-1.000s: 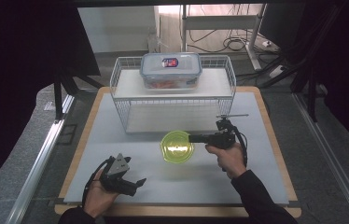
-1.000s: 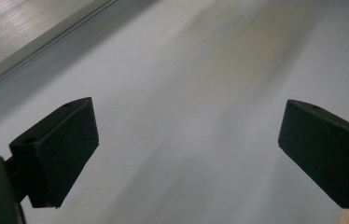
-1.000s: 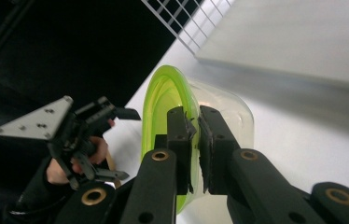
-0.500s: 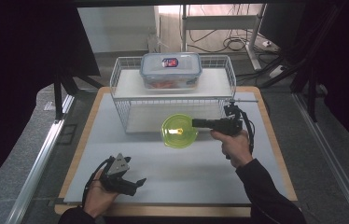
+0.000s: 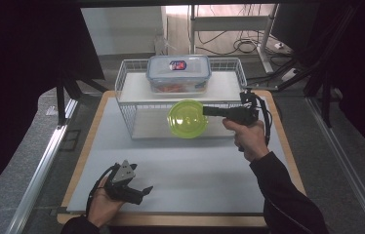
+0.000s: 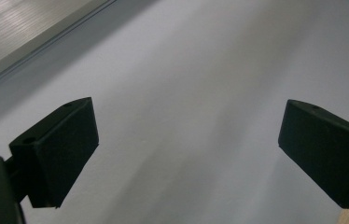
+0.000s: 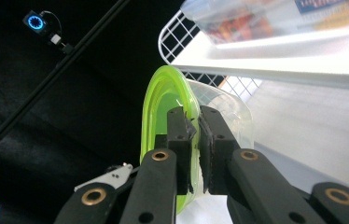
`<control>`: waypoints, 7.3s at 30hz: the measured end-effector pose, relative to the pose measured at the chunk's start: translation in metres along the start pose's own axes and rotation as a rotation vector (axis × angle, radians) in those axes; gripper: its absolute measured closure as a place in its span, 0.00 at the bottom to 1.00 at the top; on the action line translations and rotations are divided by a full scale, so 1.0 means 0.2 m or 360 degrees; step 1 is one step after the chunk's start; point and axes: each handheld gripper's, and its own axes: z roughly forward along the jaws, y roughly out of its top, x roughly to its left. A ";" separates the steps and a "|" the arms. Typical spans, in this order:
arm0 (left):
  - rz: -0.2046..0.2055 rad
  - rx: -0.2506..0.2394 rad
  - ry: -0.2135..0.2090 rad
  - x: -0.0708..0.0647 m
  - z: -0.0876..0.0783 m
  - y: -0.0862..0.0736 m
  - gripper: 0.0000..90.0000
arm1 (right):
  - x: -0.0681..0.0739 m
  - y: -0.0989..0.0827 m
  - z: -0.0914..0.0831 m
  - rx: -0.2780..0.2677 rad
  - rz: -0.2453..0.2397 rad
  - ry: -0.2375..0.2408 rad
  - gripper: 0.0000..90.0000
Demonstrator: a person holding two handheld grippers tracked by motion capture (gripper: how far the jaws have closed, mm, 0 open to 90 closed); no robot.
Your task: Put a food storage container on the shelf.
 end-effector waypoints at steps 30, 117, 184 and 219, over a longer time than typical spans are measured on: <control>-0.0021 -0.0038 -0.0032 0.01 -0.01 0.00 0.05 | 0.12 0.28 0.01 -0.0101 -0.0003 0.0039 0.94; -0.0032 -0.0043 -0.0096 0.01 -0.01 0.00 0.05 | -0.02 0.83 0.36 -0.0217 -0.0055 -0.0543 0.59; 0.0003 -0.0037 -0.0088 0.00 0.01 0.00 0.05 | 0.03 -0.24 0.09 0.0110 -0.0916 -0.0615 0.03; 0.0018 -0.0036 -0.0085 -0.01 0.02 0.00 0.04 | -0.12 -0.67 -0.06 0.0210 -0.0960 -0.0823 0.00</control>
